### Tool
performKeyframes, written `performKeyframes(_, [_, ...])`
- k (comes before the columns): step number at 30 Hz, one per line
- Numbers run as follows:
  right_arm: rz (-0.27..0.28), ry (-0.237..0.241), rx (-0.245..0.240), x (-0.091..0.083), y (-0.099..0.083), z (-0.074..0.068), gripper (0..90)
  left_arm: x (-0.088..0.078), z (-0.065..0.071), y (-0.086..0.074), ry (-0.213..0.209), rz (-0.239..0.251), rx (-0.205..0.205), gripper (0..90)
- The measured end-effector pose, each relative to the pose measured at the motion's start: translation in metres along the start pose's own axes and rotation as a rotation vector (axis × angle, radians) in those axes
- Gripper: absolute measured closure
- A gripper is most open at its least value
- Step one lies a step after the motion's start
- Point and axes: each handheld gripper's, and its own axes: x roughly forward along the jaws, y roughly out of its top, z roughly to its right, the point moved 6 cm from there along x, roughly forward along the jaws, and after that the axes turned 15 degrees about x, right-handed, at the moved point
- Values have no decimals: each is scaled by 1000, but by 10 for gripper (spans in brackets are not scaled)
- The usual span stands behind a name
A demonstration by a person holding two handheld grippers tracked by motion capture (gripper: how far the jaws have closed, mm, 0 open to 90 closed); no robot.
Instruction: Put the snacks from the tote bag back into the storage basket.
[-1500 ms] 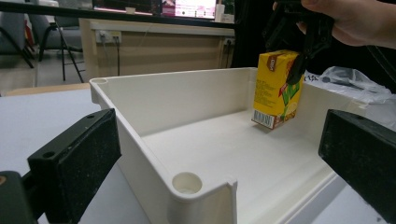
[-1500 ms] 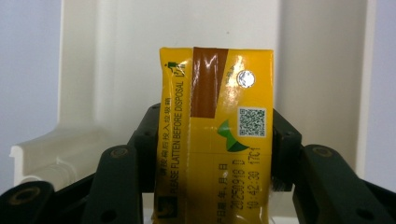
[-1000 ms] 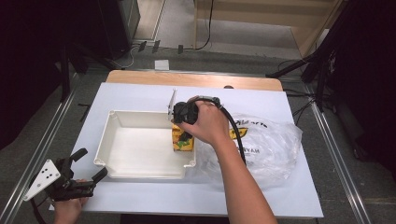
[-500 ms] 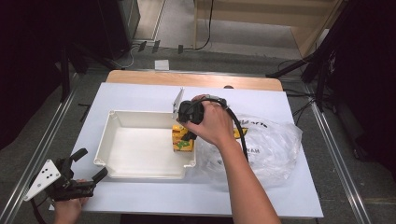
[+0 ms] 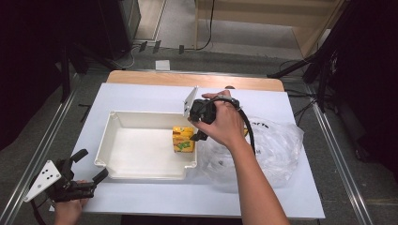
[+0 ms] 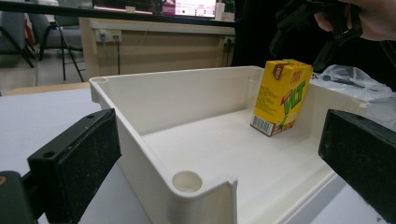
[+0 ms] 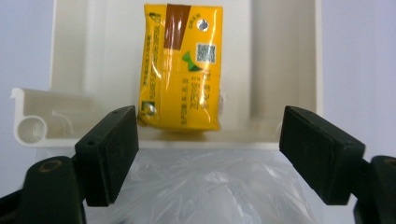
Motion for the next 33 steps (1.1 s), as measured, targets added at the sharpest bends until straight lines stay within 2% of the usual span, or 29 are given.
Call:
performKeyframes(3, [11,7,4,-4,-5,1,193,0,0,0,-1,0,0,0])
performKeyframes(5, [28,-9,6,-7,-7,3,188,0,0,0,0,0,0,0])
performKeyframes(21, [35,-27,34,-20,-37,8,187,0,0,0,0,-1,-1,0])
performKeyframes(33, [25,-36,59,-24,-61,9,193,0,0,0,2,0,-2,0])
